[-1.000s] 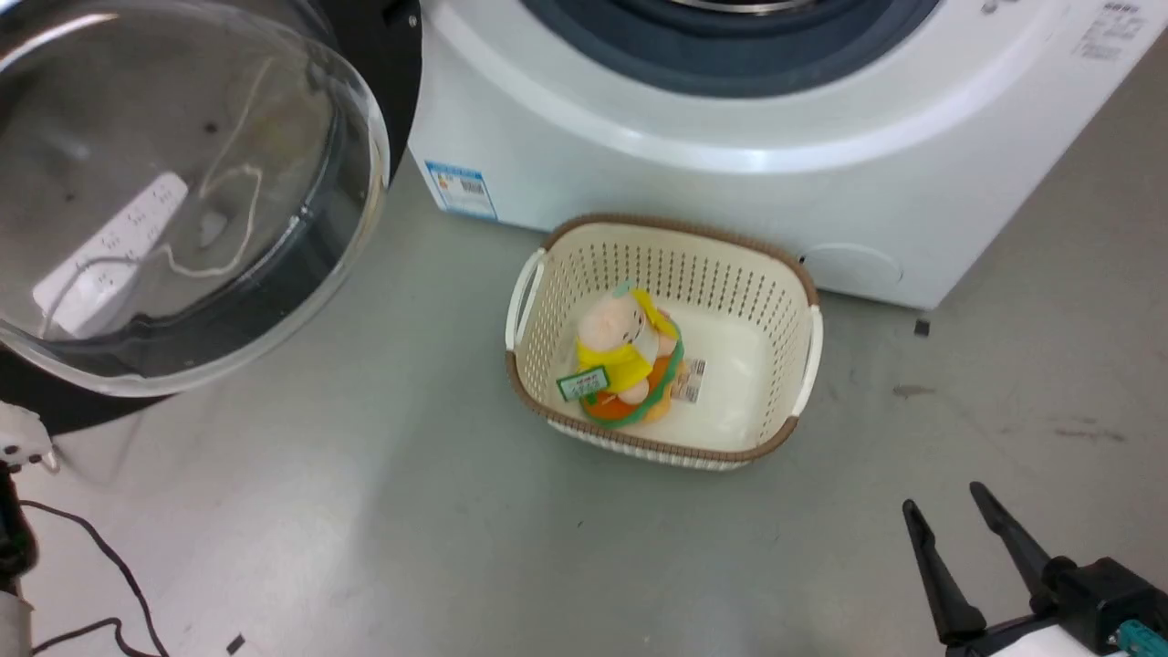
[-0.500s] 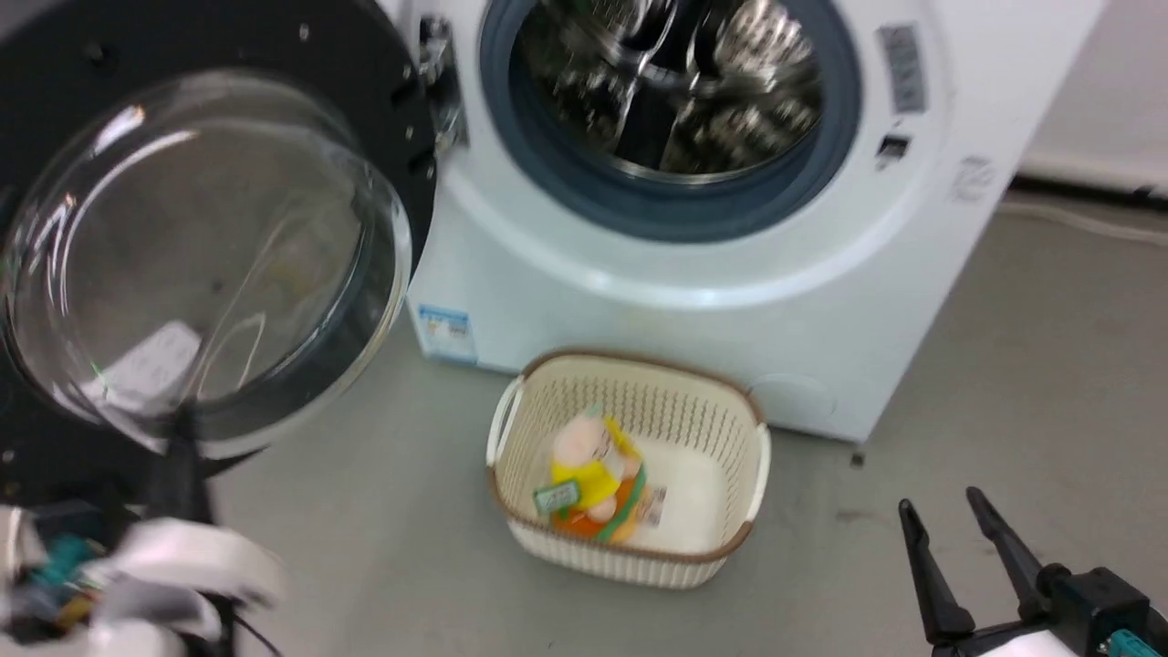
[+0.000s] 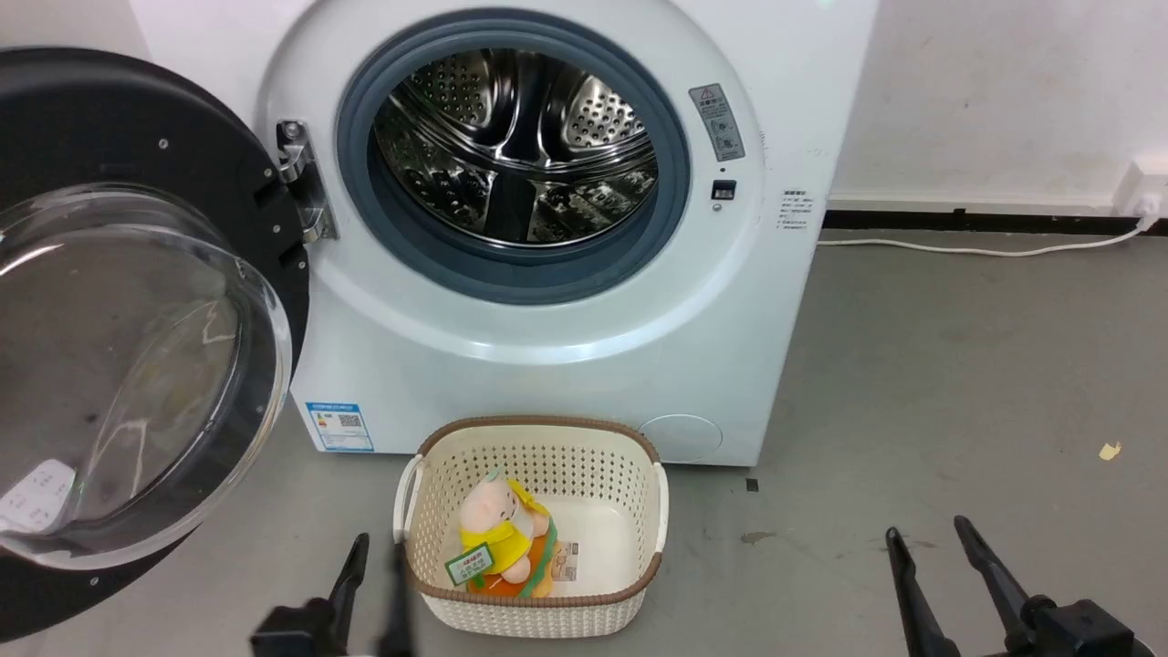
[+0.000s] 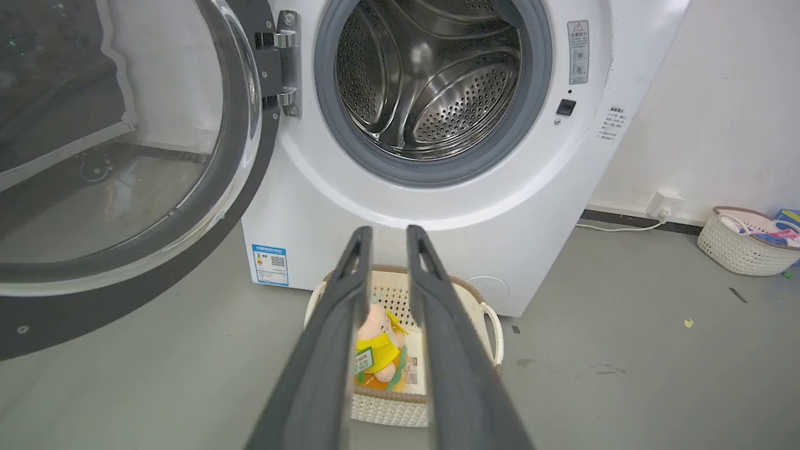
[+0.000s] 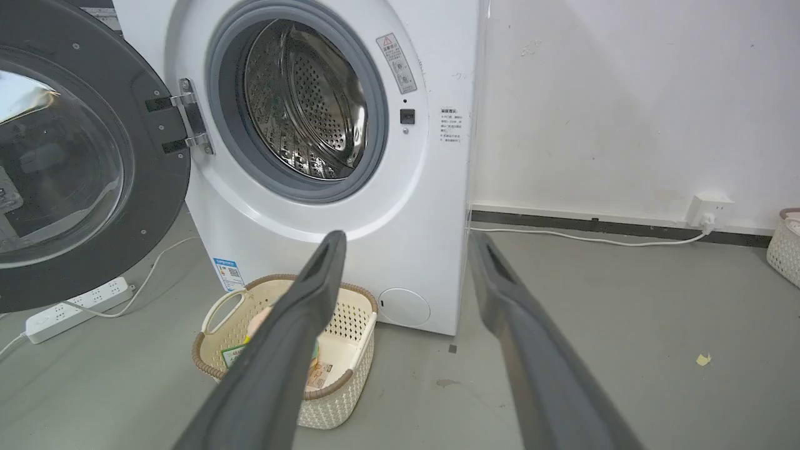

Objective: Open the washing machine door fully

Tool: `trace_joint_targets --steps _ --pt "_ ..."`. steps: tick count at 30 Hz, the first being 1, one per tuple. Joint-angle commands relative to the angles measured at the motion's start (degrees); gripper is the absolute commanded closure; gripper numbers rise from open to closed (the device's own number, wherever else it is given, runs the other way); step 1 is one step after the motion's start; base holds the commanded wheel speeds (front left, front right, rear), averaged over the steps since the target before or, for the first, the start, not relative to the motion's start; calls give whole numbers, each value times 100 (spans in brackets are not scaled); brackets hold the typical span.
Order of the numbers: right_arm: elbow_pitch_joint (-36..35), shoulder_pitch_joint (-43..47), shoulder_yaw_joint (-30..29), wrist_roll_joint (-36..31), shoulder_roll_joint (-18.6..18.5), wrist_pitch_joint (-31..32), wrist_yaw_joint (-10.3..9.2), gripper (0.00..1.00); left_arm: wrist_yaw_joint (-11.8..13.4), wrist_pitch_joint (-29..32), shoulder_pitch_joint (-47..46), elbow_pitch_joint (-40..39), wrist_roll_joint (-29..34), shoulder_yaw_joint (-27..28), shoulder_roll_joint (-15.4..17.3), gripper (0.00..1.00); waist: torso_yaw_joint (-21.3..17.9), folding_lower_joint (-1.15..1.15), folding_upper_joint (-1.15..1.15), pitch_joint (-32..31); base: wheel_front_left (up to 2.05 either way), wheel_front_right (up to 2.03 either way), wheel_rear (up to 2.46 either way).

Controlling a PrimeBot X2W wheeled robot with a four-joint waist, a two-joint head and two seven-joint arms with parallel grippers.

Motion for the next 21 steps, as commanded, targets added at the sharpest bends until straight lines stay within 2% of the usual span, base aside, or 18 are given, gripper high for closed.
trace_joint_targets --steps 1,7,21 --pt "13 73 4 -31 45 -25 5 0 25 -30 92 4 85 -30 -71 0 -29 0 0 -20 0 0 0" --pt "94 155 10 -27 79 -26 5 0 -145 -32 246 208 450 -218 -235 0 -67 0 0 -79 0 0 0" --pt "157 130 26 -19 114 -26 5 0 -286 -33 184 255 824 -71 -321 0 -34 0 0 -100 0 0 0"
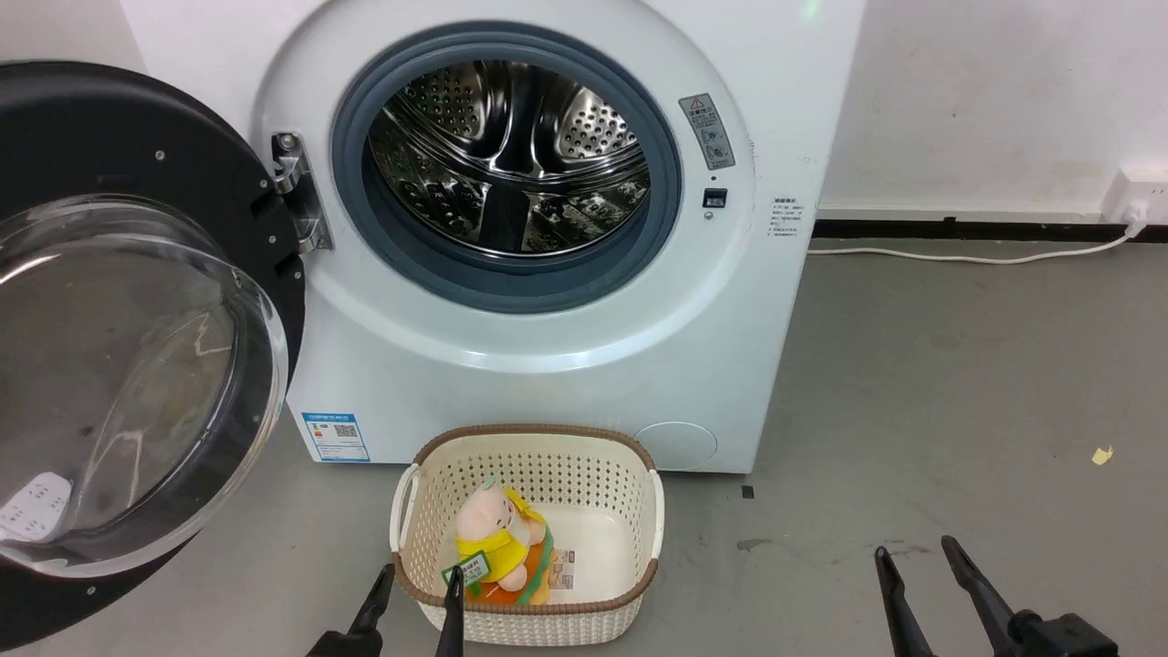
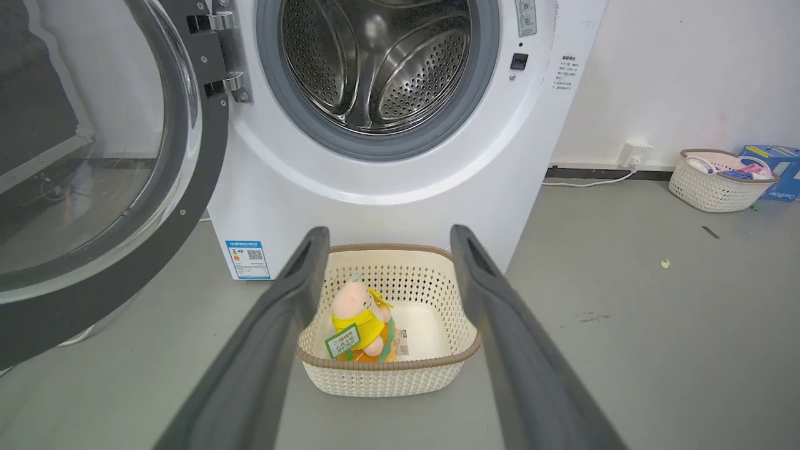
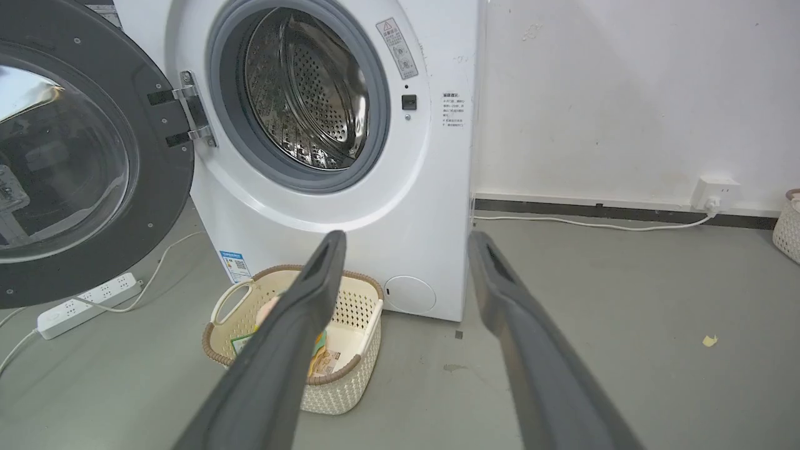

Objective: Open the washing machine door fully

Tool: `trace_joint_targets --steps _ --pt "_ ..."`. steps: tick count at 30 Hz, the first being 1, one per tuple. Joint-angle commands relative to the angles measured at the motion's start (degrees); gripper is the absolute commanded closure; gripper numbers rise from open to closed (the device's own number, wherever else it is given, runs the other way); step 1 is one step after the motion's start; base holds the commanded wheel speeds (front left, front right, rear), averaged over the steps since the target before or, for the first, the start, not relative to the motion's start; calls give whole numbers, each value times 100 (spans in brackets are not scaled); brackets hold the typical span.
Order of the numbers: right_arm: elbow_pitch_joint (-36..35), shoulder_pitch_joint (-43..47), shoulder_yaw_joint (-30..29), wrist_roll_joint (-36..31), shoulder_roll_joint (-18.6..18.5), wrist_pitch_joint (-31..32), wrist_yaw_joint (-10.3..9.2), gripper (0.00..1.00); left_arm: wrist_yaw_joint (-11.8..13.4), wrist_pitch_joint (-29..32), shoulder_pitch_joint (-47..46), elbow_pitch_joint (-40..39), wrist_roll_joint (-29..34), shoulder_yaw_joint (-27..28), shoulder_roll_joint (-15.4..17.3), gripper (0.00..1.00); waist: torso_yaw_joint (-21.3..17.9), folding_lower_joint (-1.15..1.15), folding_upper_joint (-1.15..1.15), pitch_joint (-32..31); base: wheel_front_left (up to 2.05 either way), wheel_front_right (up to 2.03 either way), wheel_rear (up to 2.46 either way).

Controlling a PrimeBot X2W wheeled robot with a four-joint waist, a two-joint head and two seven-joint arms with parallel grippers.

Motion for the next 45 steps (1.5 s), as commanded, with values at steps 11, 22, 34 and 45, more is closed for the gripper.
trace_joint_targets --steps 11,22,34,45 --pt "82 38 26 -13 16 -26 5 0 -76 -31 -24 -8 197 33 -94 0 -4 -1 0 -25 0 0 0" --pt "121 20 24 -16 6 -26 5 0 -126 -31 -7 -23 211 95 -157 0 -17 -1 0 -38 0 0 0" --pt "63 -40 23 -29 5 72 0 100 -163 79 -27 -85 196 163 -153 100 -5 0 0 -7 0 0 0" --pt "3 -104 20 -80 13 189 1 100 -187 195 -72 -176 270 252 -165 100 -1 0 0 36 0 0 0"
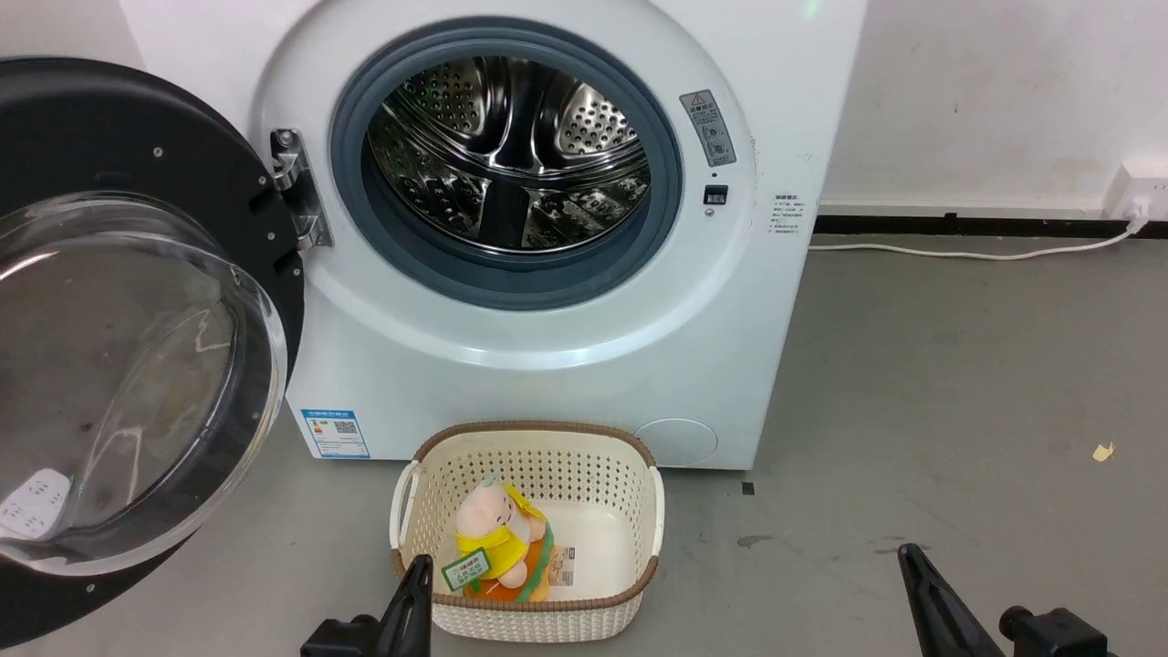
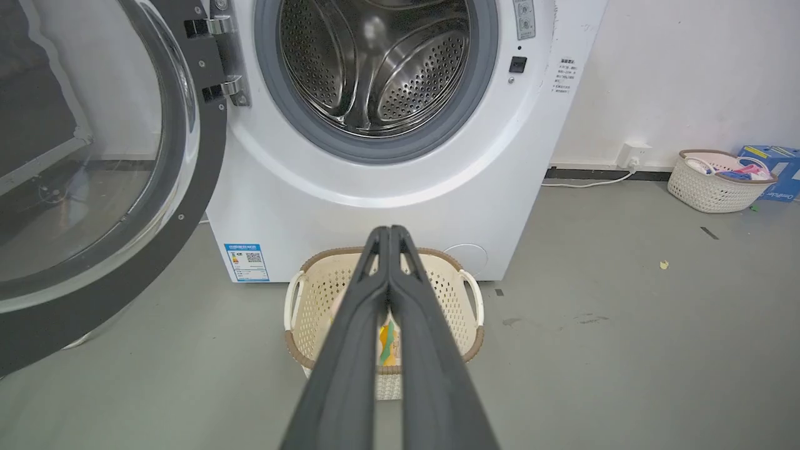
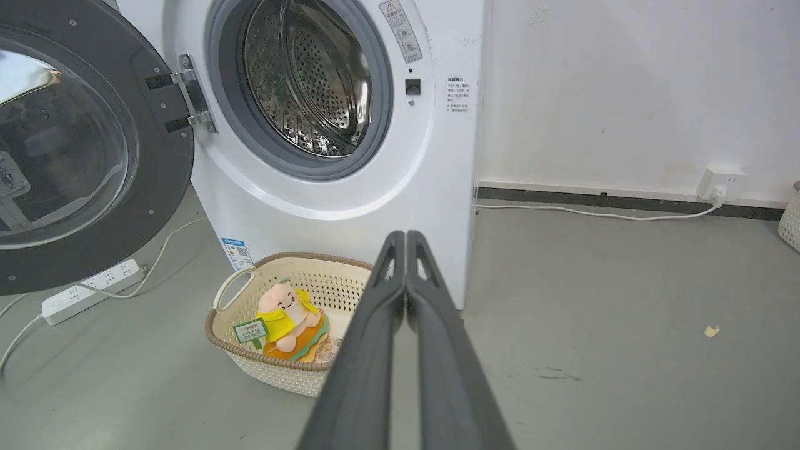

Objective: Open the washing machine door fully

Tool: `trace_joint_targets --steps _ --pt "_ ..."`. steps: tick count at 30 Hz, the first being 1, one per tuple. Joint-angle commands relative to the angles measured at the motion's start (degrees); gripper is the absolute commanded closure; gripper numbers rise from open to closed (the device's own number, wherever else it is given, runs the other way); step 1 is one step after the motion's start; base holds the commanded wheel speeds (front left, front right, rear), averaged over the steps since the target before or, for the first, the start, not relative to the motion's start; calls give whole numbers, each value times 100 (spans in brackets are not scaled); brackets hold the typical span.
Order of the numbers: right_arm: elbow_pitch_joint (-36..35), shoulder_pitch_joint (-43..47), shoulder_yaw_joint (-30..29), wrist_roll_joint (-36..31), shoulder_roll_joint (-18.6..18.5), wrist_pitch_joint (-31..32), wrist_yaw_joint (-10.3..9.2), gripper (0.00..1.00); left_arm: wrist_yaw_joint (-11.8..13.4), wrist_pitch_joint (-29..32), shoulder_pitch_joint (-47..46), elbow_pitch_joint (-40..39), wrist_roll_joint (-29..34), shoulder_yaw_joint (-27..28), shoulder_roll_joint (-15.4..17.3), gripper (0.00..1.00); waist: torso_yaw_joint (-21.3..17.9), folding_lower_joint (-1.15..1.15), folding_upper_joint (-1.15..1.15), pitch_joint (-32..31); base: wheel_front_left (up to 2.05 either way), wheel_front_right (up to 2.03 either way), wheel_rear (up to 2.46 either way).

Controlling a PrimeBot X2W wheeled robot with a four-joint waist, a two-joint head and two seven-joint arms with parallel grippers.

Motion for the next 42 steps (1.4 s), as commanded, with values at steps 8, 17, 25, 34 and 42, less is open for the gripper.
trace_joint_targets --steps 8,17,25,34,42 --pt "-100 -138 -6 -97 20 147 1 100 -45 133 -111 -127 128 127 -28 100 4 0 0 45 0 0 0" --pt "-166 -208 -9 -153 28 276 1 100 -71 261 -161 -226 208 224 -41 100 9 0 0 92 0 0 0" --pt "-214 -259 -11 -194 34 370 2 100 -90 354 -197 -298 267 295 -50 100 12 0 0 127 0 0 0" --pt "-268 -316 -13 -239 41 476 2 100 -112 459 -237 -380 333 374 -61 100 16 0 0 166 0 0 0" --pt "-316 -367 -15 -280 47 570 2 100 -131 552 -273 -452 392 445 -70 100 19 0 0 201 0 0 0"
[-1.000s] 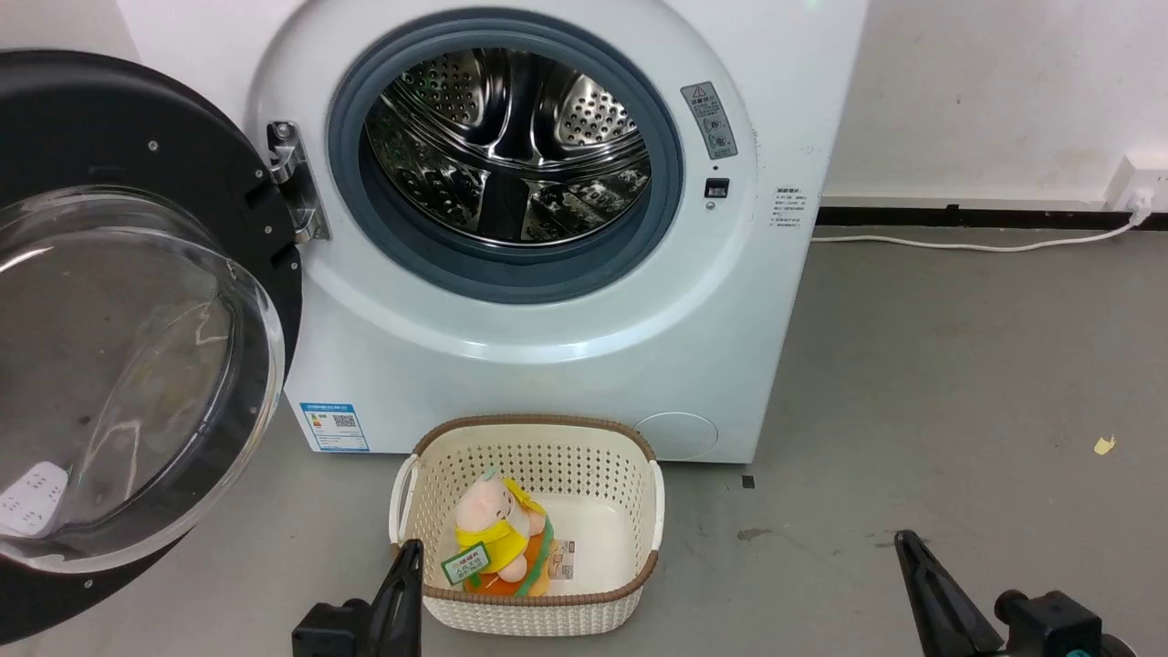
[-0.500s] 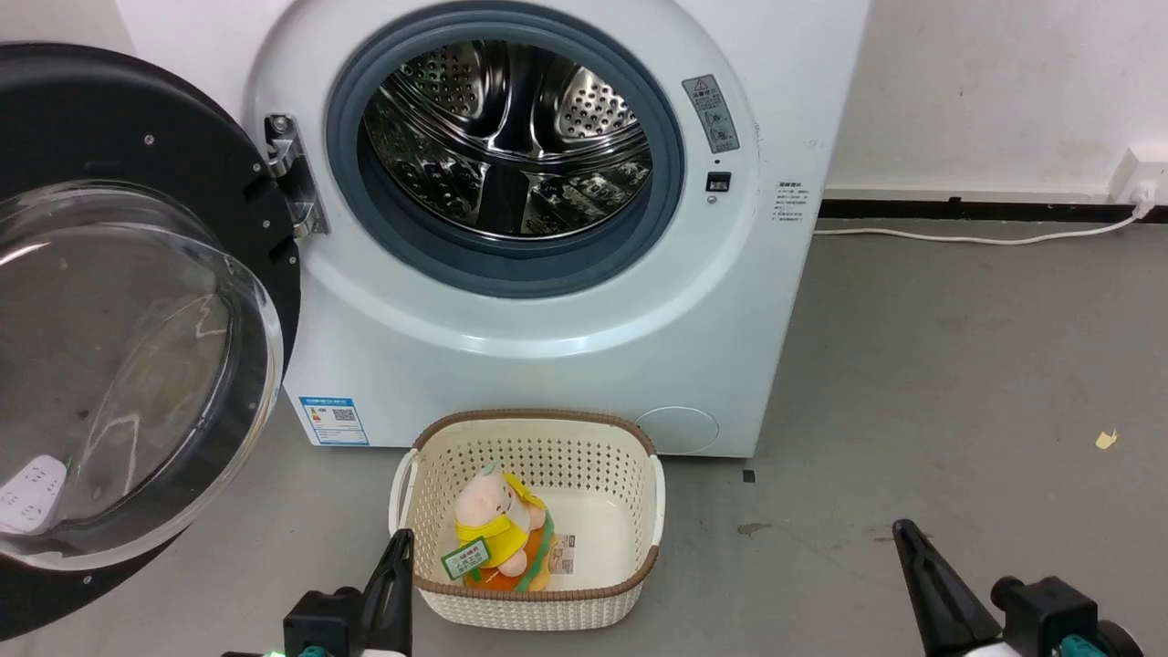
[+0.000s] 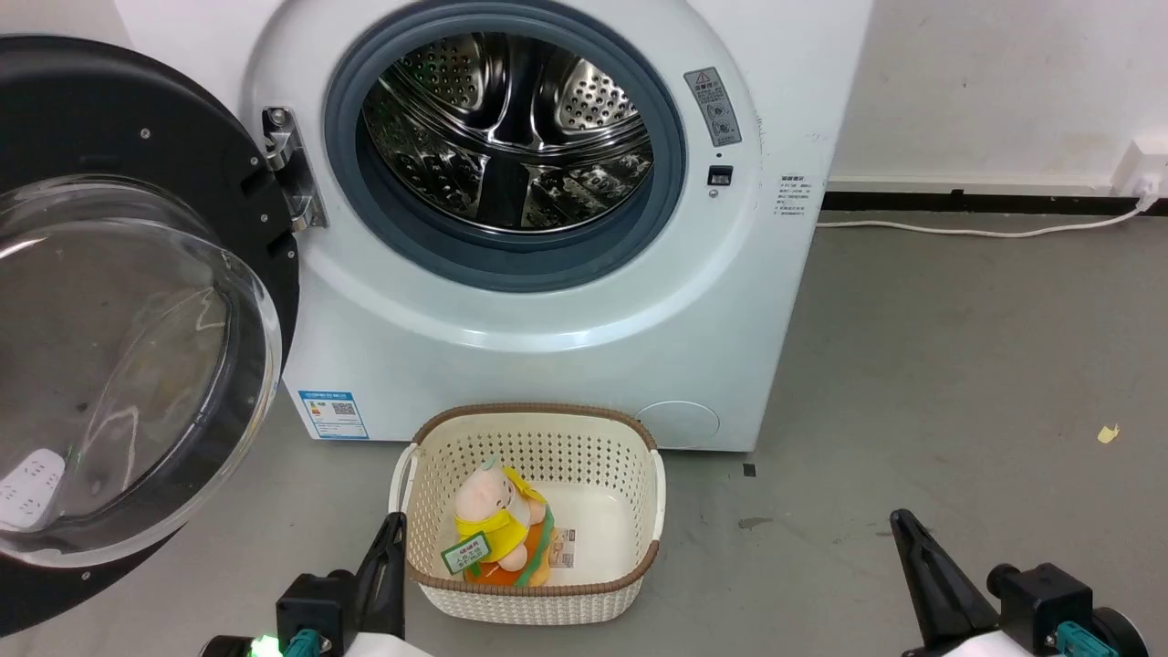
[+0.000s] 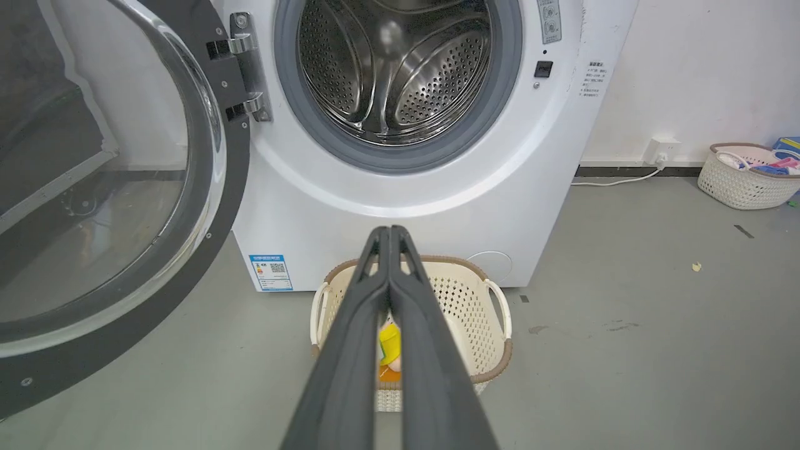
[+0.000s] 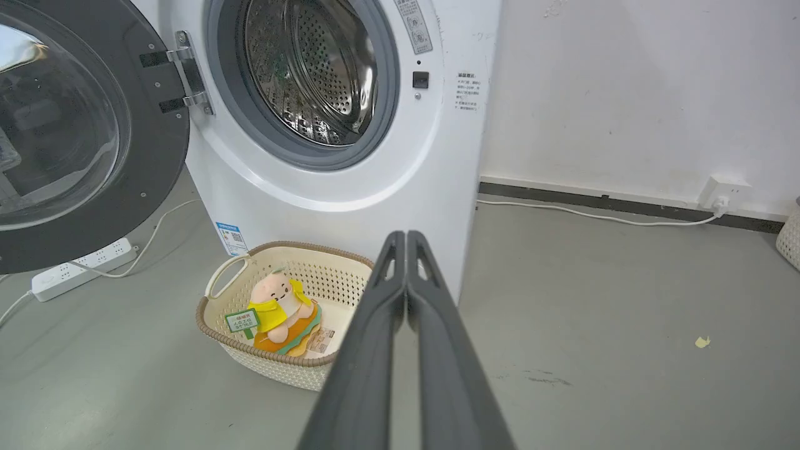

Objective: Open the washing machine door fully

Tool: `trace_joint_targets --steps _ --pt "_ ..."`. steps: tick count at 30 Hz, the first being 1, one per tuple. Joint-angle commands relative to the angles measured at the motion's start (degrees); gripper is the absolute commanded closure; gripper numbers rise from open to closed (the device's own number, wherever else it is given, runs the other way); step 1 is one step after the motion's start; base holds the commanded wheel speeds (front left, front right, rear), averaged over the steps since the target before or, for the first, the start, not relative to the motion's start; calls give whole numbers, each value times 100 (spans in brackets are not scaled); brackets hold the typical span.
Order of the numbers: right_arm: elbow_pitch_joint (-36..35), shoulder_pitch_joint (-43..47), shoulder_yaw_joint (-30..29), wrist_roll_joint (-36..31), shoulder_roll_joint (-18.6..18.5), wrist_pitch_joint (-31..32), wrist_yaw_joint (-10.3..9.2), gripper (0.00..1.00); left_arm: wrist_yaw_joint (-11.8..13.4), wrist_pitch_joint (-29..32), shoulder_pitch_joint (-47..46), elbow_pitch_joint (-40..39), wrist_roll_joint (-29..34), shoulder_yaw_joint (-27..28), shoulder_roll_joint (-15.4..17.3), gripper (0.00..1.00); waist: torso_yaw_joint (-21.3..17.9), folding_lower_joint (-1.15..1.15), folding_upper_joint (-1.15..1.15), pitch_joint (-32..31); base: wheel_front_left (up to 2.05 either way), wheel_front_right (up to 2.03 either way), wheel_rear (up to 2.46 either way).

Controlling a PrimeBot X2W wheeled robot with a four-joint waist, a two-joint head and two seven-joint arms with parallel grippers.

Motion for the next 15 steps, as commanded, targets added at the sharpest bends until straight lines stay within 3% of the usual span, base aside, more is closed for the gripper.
trace_joint_targets --steps 1,15 --pt "-55 -100 -10 -56 29 33 2 100 -27 33 -80 -43 54 51 -37 100 1 0 0 8 0 0 0" --pt "-139 -189 -14 -127 40 198 3 100 -61 197 -143 -170 157 174 -54 100 7 0 0 69 0 0 0"
